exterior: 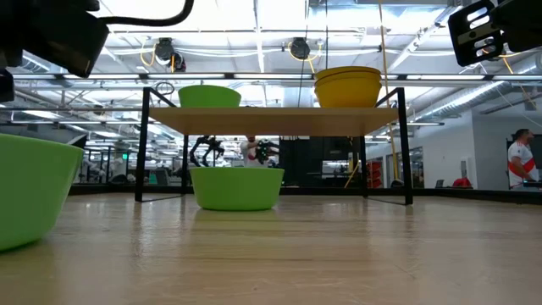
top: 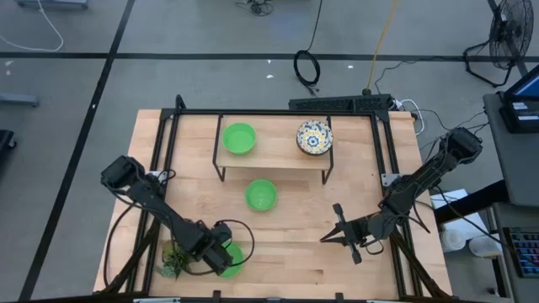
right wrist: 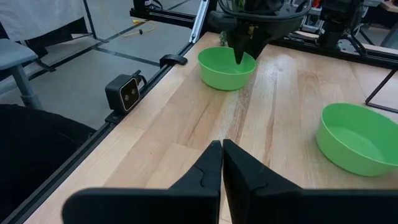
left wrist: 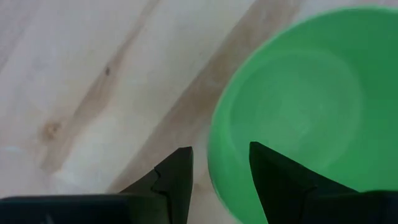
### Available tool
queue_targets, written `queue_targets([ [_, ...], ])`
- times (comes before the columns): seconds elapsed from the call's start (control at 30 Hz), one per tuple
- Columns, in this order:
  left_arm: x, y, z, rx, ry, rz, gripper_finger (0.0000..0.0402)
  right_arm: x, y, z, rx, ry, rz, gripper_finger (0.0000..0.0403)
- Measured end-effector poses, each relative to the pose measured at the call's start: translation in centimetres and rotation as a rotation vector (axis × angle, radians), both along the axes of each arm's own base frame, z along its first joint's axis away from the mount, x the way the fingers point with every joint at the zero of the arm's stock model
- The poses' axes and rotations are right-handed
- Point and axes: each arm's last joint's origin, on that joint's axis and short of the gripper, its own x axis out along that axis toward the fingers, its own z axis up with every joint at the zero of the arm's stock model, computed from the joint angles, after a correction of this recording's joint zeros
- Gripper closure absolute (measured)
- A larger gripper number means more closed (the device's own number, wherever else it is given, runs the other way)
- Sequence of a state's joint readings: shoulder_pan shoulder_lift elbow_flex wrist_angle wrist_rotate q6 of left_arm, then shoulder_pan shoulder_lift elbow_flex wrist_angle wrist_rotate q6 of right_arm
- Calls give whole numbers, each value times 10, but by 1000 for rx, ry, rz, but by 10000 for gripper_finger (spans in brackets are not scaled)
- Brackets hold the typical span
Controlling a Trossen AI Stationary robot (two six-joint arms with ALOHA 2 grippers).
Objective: Pick & Place Mini bowls
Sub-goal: Stack the bottom green bowl on top of the green bowl on the shelf
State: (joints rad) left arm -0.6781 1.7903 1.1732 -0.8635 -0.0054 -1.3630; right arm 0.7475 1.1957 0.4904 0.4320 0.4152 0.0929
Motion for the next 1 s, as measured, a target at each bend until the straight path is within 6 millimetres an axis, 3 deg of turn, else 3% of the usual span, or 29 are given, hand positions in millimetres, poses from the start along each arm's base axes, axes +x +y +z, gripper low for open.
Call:
queue_targets([
  [1.0, 0, 1, 0, 49, -27, -80, 243, 0, 0, 0, -3, 3, -1, 401],
])
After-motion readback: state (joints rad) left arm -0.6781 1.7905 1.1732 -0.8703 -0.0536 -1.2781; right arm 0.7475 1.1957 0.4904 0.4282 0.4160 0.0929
